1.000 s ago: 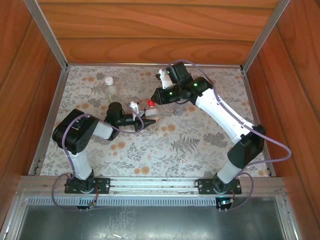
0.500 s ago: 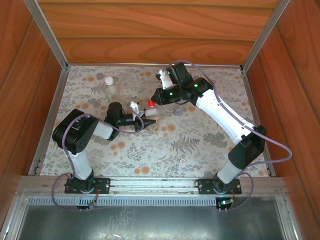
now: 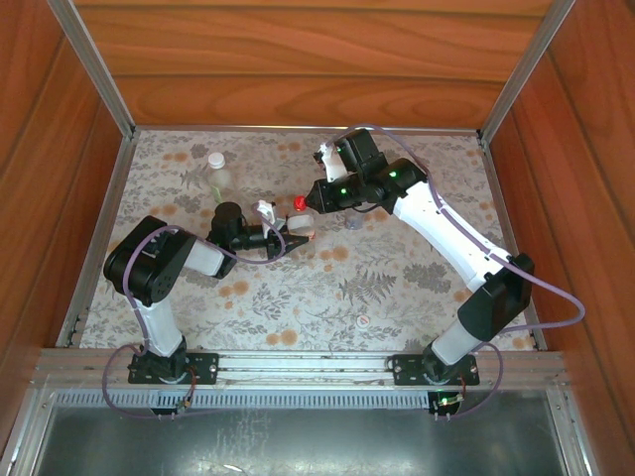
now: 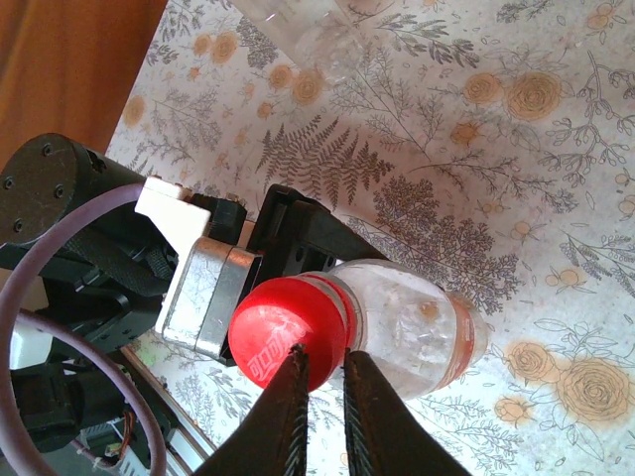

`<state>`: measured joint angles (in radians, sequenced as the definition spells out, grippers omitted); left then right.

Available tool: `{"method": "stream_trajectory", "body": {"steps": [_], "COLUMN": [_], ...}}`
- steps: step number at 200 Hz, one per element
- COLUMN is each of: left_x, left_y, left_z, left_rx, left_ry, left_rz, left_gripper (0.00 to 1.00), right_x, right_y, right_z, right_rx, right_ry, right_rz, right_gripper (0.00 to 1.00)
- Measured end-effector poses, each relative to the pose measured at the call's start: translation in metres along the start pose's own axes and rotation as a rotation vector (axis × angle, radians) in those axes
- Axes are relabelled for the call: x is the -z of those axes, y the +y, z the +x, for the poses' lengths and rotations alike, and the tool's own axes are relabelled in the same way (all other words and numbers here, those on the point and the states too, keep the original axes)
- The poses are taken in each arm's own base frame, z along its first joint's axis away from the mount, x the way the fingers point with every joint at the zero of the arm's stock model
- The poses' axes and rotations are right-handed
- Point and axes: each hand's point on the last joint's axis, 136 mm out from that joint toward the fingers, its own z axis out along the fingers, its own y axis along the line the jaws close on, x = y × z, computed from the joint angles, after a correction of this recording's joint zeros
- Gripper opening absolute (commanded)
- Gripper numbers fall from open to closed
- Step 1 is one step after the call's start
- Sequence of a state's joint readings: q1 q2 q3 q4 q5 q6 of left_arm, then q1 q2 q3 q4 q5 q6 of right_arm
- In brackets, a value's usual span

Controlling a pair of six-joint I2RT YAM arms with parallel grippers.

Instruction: Screw on the bottle caps

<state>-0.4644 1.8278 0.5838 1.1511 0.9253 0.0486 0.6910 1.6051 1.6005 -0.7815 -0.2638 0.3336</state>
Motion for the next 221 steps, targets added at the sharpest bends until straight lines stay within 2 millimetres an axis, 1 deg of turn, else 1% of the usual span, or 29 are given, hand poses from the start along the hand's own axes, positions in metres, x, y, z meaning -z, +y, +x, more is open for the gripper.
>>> {"method": "stream_trajectory", "body": {"steps": [22,74,108,168,221], "left_x": [0.0,0.0,0.0,0.0,0.0], "left_y": [0.0,0.0,0.0,-0.001,0.0], "left_z": [0.0,0.0,0.0,0.0,0.0], "left_rx": [0.0,-0.004,-0.005,-0.007,-0.014], "left_ry": [0.0,-0.001,0.0,0.0,0.0], "left_rz": [0.0,0.002,0.003,0.004,0.004], "left_gripper": [0.48,0.48,0.48,0.48,0.49], "right_x": [0.0,-0.001,-0.002,-0.01,-0.011], "right_y": [0.0,0.0,0.002,0.003,0.002], "right_z": [0.0,-0.001,-0.006,-0.017,-0.017], "right_rx": [-0.002,-0.005,-0.002,-0.003,-0.004], "right_ry": [0.0,0.0,-0.006,-0.009,-0.007], "right_rz": [0.0,-0.001,-0.005,-0.017,-0.019], "right_gripper": [0.27,0.3,0.3,0.28,0.27]}}
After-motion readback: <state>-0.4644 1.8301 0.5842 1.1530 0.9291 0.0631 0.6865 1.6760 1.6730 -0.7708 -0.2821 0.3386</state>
